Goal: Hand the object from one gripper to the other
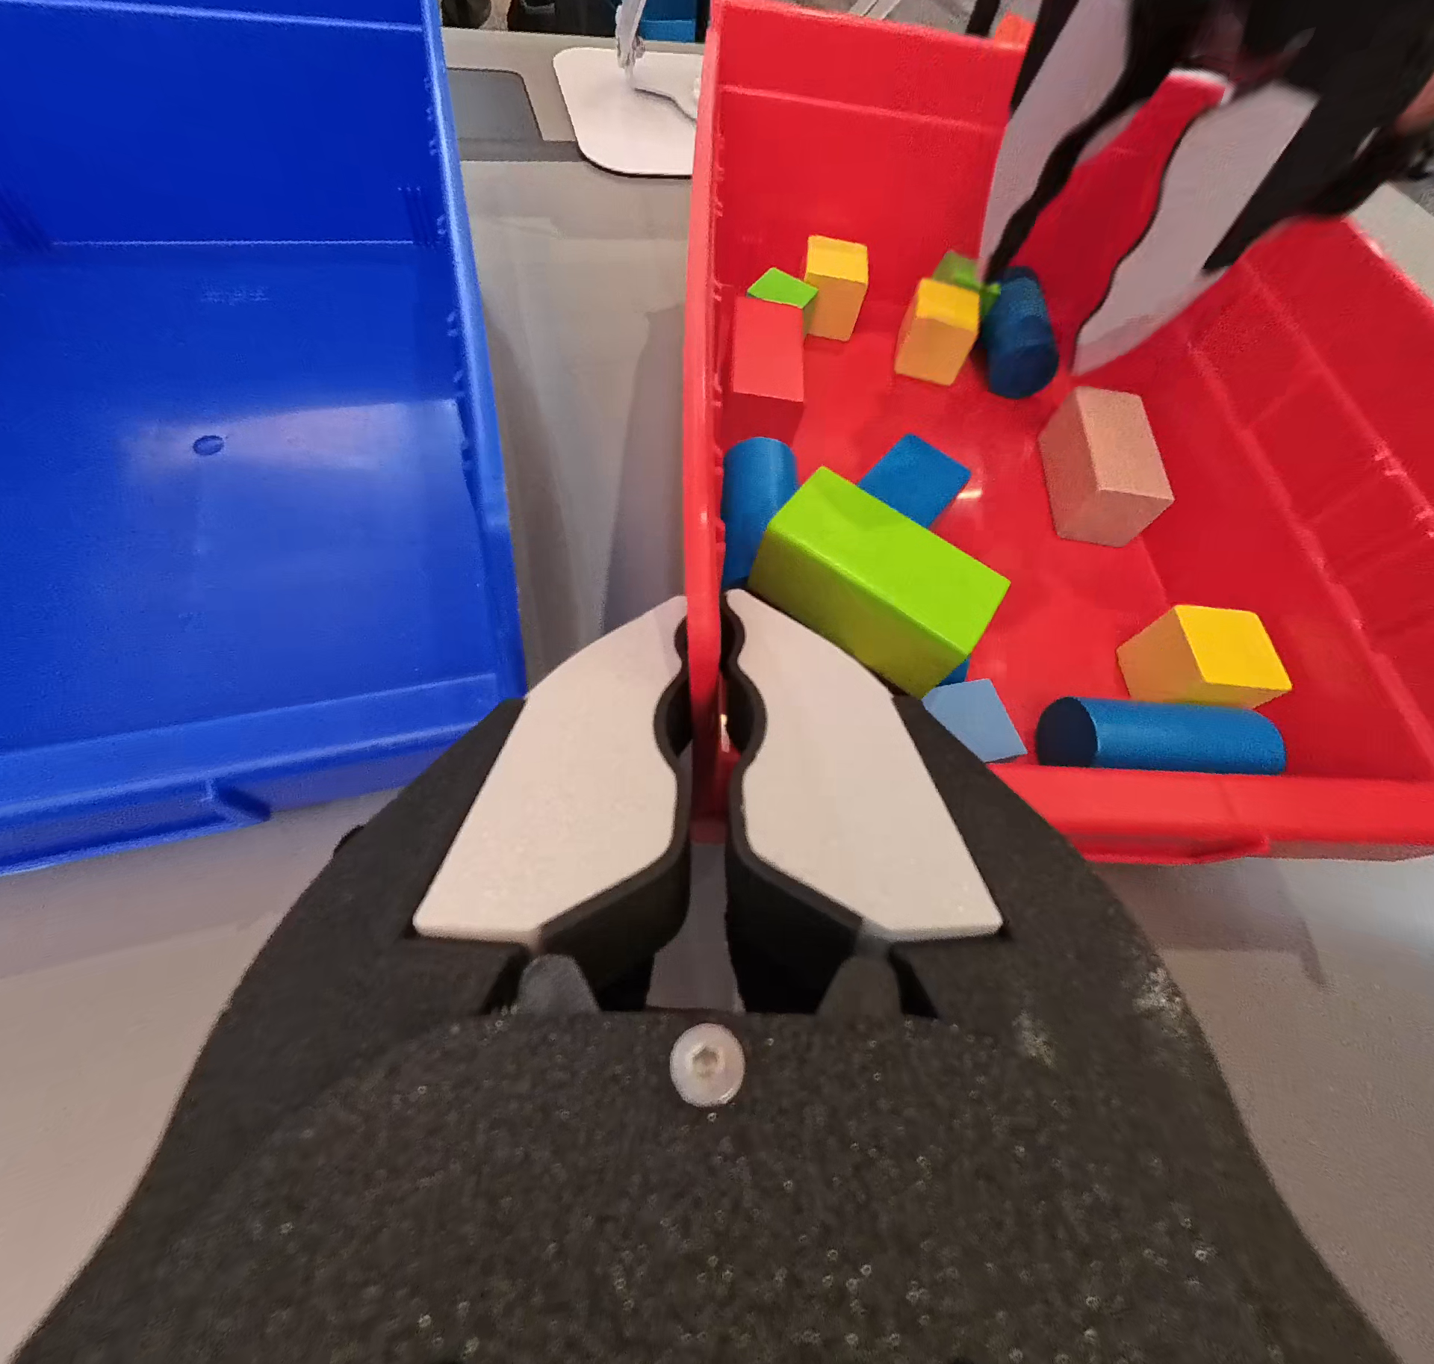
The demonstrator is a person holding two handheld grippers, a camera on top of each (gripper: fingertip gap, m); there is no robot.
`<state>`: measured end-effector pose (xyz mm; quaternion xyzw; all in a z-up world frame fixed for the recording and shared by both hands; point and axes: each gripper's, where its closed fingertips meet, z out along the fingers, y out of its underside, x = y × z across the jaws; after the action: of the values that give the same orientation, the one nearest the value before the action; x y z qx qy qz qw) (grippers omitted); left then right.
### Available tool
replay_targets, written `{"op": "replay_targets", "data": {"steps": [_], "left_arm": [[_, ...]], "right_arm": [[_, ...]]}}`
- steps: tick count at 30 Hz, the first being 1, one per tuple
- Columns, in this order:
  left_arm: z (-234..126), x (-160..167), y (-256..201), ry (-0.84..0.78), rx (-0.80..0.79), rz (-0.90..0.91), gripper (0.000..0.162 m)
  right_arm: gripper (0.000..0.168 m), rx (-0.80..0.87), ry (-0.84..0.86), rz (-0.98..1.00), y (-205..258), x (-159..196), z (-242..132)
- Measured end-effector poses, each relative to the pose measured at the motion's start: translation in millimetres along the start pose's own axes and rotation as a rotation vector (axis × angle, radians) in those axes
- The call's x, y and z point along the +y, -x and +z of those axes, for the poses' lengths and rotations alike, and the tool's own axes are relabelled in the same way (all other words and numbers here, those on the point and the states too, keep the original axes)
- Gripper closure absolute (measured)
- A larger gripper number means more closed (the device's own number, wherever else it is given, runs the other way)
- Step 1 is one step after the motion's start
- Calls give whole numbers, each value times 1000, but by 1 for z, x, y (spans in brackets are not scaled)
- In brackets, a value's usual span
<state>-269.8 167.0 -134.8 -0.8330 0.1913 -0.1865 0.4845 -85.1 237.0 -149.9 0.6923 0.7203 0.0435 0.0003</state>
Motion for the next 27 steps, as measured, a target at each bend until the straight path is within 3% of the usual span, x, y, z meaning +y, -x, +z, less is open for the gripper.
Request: {"op": "replay_targets", "data": {"steps": [2,5,7,9,12,15,17,18,20,25,27], "left_arm": [[0,0,0,2,-5,1,159],[0,0,0,1,-5,-4,159],[1,0,0,1,-4,-5,160],[1,0,0,1,-3,-6,159],[1,0,-1,0,-1,-2,159],[1,0,-1,-2,3,-2,159],[1,0,-1,-1,3,0,159],[1,0,-1,-1,1,1,159],[1,0,-1,0,0,0,159],[1,0,-1,1,0,-3,159],[1,0,-2,1,2,-4,159]], "right_arm": [[102,46,-72,39,-8,-12,-25],[105,-83,-457,51,23,-97,-54],[104,-195,-586,20,49,-144,-50],[105,-312,-593,-11,74,-167,-30],[103,-264,-392,-40,75,-143,6],[110,-80,-10,-34,41,-57,16],[96,13,54,-2,19,-20,6],[100,-2,11,41,17,-18,-2],[109,-35,-65,92,19,-31,-17],[109,-182,-496,9,59,-137,-33],[108,-174,-420,-30,67,-144,-1]]}}
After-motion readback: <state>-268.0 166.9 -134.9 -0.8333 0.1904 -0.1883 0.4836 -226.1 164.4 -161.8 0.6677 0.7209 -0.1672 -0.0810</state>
